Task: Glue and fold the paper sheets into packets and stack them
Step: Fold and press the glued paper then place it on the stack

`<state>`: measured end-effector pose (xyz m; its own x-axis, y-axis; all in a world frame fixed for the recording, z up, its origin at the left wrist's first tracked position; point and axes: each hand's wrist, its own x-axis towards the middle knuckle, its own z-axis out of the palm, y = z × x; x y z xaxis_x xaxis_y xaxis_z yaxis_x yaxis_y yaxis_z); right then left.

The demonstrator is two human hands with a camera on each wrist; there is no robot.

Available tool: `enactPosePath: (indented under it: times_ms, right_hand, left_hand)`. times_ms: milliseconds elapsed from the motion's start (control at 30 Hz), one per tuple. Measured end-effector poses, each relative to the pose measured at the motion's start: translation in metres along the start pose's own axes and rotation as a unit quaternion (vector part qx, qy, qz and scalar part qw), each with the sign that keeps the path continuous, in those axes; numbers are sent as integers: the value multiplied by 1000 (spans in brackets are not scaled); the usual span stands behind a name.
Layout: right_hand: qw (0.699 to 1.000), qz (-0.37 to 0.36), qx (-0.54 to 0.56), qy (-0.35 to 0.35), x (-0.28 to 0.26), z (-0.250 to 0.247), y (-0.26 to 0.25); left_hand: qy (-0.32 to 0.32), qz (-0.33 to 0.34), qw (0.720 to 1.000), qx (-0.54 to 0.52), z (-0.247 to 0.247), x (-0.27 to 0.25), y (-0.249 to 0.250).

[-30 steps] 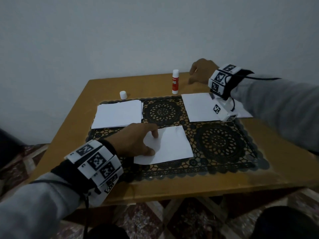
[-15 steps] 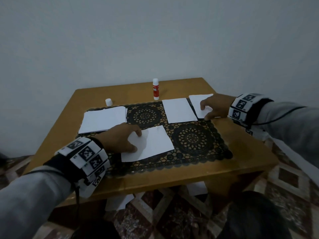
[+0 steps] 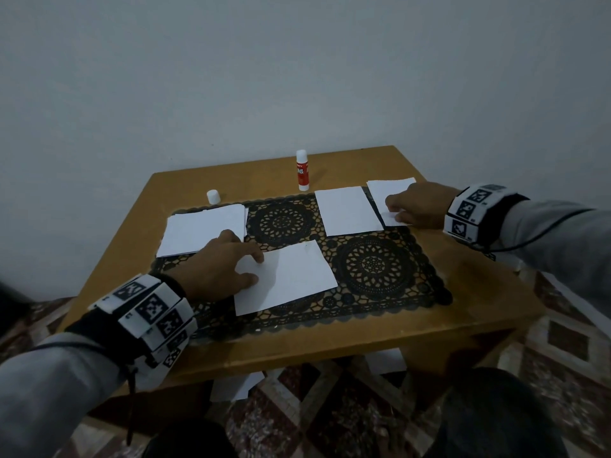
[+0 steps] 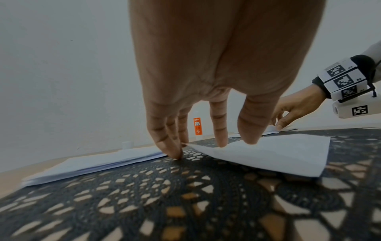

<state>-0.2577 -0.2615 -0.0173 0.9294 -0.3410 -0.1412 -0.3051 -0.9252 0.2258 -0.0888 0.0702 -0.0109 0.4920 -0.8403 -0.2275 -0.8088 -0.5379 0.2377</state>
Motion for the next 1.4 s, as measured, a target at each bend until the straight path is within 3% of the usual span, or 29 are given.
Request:
enactPosePath:
  times_ms: [300, 500, 667, 767, 900, 1000, 1167, 1400]
  right_hand:
    - [991, 77, 56, 91, -6, -6, 1]
    - [955, 115, 111, 249, -7, -38, 6]
    - [915, 29, 246, 318, -20, -81, -24]
    - [864, -11, 440, 243, -33, -101, -57]
    - [716, -60, 689, 96, -45, -109, -90]
    - [654, -40, 753, 50, -42, -100, -101]
    - [667, 38, 744, -26, -38, -71, -110]
    - [716, 58, 692, -78, -39, -51, -116]
  left_hand:
    - [5, 6, 1000, -2, -2, -10, -2]
    - [75, 27, 997, -25, -6, -15, -6]
    - [184, 52, 976, -105, -13, -16, -2]
    - [202, 27, 943, -264, -21, -12, 4]
    - [128, -29, 849, -511, -29, -10, 16]
    - [99, -33, 827, -553, -31, -16, 20]
    - [129, -53, 845, -516, -27, -18, 11]
    - [109, -68, 890, -437, -17, -16, -9]
